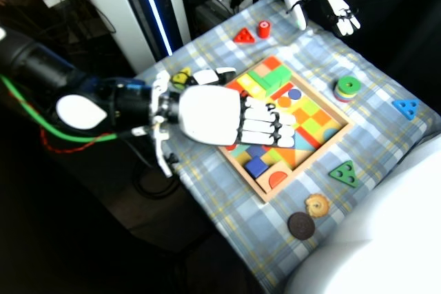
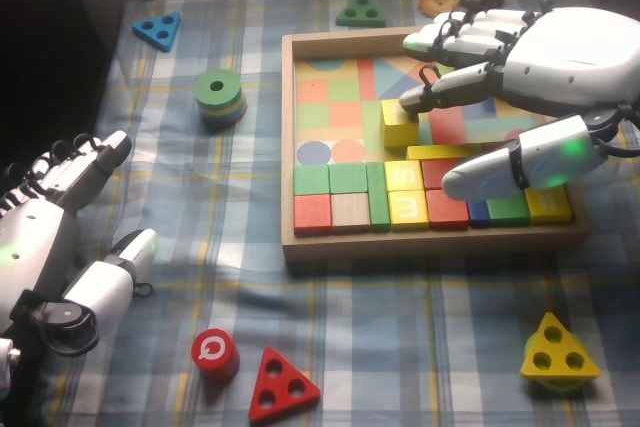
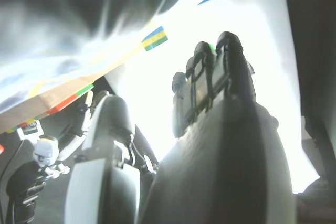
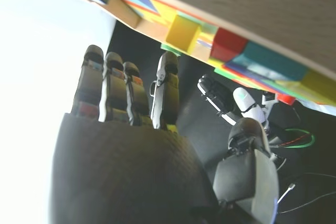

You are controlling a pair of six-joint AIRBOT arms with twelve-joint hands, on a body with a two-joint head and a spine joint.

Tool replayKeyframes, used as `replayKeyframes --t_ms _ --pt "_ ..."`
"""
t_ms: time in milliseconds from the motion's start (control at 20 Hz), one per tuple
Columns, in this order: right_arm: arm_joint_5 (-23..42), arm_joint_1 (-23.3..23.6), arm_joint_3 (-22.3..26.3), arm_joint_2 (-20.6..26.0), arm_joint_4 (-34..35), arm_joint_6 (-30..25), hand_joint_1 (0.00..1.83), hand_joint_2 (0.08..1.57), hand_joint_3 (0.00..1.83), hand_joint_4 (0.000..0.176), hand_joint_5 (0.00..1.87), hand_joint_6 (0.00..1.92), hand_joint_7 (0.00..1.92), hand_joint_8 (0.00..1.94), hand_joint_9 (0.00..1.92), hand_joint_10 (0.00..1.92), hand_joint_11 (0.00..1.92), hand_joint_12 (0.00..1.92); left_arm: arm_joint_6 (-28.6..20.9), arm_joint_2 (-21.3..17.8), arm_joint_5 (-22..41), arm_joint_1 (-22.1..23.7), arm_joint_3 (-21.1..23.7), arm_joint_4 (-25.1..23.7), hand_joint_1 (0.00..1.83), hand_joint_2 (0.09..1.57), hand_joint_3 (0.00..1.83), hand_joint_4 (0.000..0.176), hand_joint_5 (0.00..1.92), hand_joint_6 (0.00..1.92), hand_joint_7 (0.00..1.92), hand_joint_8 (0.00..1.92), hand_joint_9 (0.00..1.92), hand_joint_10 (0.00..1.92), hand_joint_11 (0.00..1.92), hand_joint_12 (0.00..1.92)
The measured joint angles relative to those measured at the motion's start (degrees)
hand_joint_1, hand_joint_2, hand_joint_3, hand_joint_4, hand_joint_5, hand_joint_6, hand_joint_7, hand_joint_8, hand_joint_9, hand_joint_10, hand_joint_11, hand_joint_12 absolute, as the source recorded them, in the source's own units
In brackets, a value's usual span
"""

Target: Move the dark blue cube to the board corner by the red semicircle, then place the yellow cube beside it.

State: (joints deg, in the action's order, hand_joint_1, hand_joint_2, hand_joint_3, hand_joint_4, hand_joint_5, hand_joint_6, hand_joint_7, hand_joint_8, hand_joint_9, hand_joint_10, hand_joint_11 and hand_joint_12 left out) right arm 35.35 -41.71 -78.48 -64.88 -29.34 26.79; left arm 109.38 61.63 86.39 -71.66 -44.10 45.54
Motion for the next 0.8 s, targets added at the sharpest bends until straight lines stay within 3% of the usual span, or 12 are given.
replayKeyframes --t_ms 50,100,200,250,400,500,550,600,700,800 --pt "-0.02 0.00 0.00 0.00 0.11 0.00 0.00 0.92 0.00 0.076 0.42 0.01 0.00 0.00 0.00 0.00 0.00 0.00 -0.02 0.00 0.00 0.00 0.00 -0.04 0.74 1.39 0.00 0.025 0.24 0.00 0.19 0.00 0.17 0.01 0.00 0.00" --pt "-0.09 0.00 0.00 0.00 0.11 0.00 0.00 0.90 0.00 0.097 0.41 0.00 0.00 0.00 0.00 0.00 0.00 0.00 -0.02 0.00 0.00 0.00 0.00 -0.07 0.74 1.40 0.00 0.026 0.23 0.00 0.17 0.00 0.16 0.00 0.00 0.00" --pt "-0.07 0.00 0.00 0.00 0.11 0.00 0.00 0.92 0.00 0.088 0.41 0.00 0.00 0.00 0.00 0.00 0.00 0.00 -0.02 0.00 0.00 0.00 0.00 -0.07 0.72 1.40 0.00 0.029 0.23 0.00 0.17 0.00 0.16 0.00 0.00 0.00" --pt "-0.07 0.00 0.00 0.00 0.11 0.00 0.00 0.91 0.00 0.085 0.41 0.00 0.00 0.00 0.00 0.00 0.00 0.00 -0.02 0.00 -0.02 0.00 0.00 -0.04 0.72 1.40 0.00 0.022 0.24 0.01 0.18 0.00 0.16 0.00 0.00 0.00" --pt "0.02 0.00 0.15 0.00 0.09 0.00 0.00 0.90 0.00 0.101 0.41 0.00 0.00 0.00 0.00 0.00 0.00 0.00 -0.02 0.00 -0.02 0.00 0.00 -0.04 0.73 1.39 0.00 0.034 0.23 0.00 0.18 0.00 0.16 0.00 0.00 0.00" --pt "0.20 0.02 0.26 0.00 -0.13 0.00 0.00 0.93 0.01 0.054 0.41 0.01 0.00 0.00 0.00 0.00 0.00 0.00 -0.02 0.00 -0.07 0.00 0.00 -0.04 0.72 1.39 0.00 0.032 0.23 0.00 0.17 0.00 0.17 0.00 0.00 0.00" --pt "0.35 0.02 0.26 -0.04 -0.42 0.00 0.00 0.93 0.01 0.054 0.41 0.01 0.00 0.00 0.00 0.00 0.00 0.00 -0.02 0.00 -0.09 0.00 0.00 -0.07 0.72 1.39 0.00 0.032 0.23 0.00 0.17 0.00 0.17 0.00 0.00 0.00" --pt "0.37 0.02 0.26 -0.24 -0.52 0.00 0.00 0.94 0.01 0.064 0.40 0.00 0.00 0.00 0.00 0.00 0.00 0.00 -0.02 0.00 -0.17 0.00 0.00 -0.04 0.74 1.39 0.00 0.038 0.23 0.00 0.17 0.00 0.17 0.00 0.00 0.00" --pt "0.35 0.02 0.22 -0.85 -0.81 0.00 0.00 0.96 0.01 0.114 0.41 0.00 0.00 0.00 0.00 0.00 0.00 0.00 -0.02 0.00 -0.28 0.00 0.00 -0.07 0.69 1.40 0.00 0.039 0.22 0.00 0.17 0.00 0.16 0.00 0.00 0.00" --pt "0.26 0.04 -0.11 -1.64 -1.38 0.00 0.00 0.95 0.01 0.117 0.41 0.00 0.00 0.00 0.00 0.00 0.00 0.00 -0.02 0.00 -0.28 0.00 0.00 -0.09 0.70 1.39 0.00 0.035 0.23 0.00 0.18 0.00 0.16 0.00 0.00 0.00"
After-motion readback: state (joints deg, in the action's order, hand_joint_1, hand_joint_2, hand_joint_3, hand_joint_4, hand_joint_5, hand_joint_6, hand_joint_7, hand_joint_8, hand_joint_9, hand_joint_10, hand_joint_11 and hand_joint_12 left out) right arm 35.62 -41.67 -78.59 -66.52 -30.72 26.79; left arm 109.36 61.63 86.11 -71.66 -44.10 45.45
